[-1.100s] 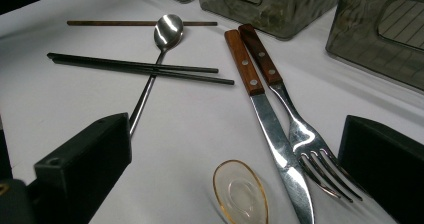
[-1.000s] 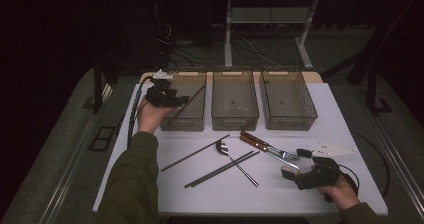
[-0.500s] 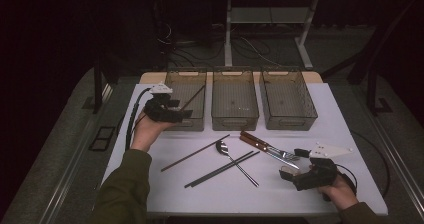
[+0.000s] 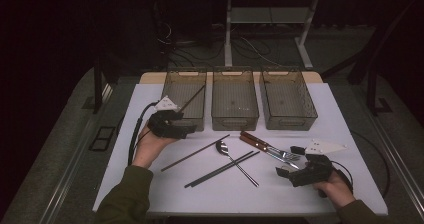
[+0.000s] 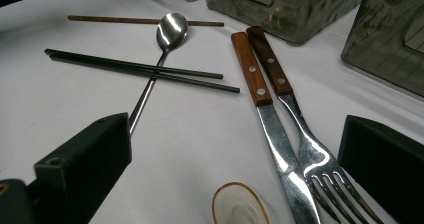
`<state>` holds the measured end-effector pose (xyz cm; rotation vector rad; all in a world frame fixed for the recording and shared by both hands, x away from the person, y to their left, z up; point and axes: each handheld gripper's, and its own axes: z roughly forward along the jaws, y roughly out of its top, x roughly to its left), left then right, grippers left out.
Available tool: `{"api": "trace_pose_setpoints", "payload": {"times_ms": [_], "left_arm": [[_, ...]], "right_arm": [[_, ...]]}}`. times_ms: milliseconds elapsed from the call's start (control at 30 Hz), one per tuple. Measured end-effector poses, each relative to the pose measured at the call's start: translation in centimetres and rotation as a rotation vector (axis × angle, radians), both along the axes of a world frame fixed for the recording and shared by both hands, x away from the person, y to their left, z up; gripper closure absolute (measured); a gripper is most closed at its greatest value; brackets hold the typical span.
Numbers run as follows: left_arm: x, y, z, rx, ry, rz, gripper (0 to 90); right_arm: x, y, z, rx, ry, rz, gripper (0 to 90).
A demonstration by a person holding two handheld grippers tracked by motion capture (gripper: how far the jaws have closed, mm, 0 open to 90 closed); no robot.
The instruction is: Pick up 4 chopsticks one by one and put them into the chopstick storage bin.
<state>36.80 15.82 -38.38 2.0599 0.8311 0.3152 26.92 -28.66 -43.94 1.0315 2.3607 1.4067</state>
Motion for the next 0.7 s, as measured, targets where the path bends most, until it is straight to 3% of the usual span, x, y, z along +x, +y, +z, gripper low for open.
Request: {"api": "trace_pose_setpoints", "payload": {"times_ms": [700], "left_arm": [[-4.0,0.0,-2.7,0.073,0.000,-0.048,24.8]], "right_arm": [[-0.6,0.3,-0.1,-0.022,-0.002,-0.001,0.6]]}}
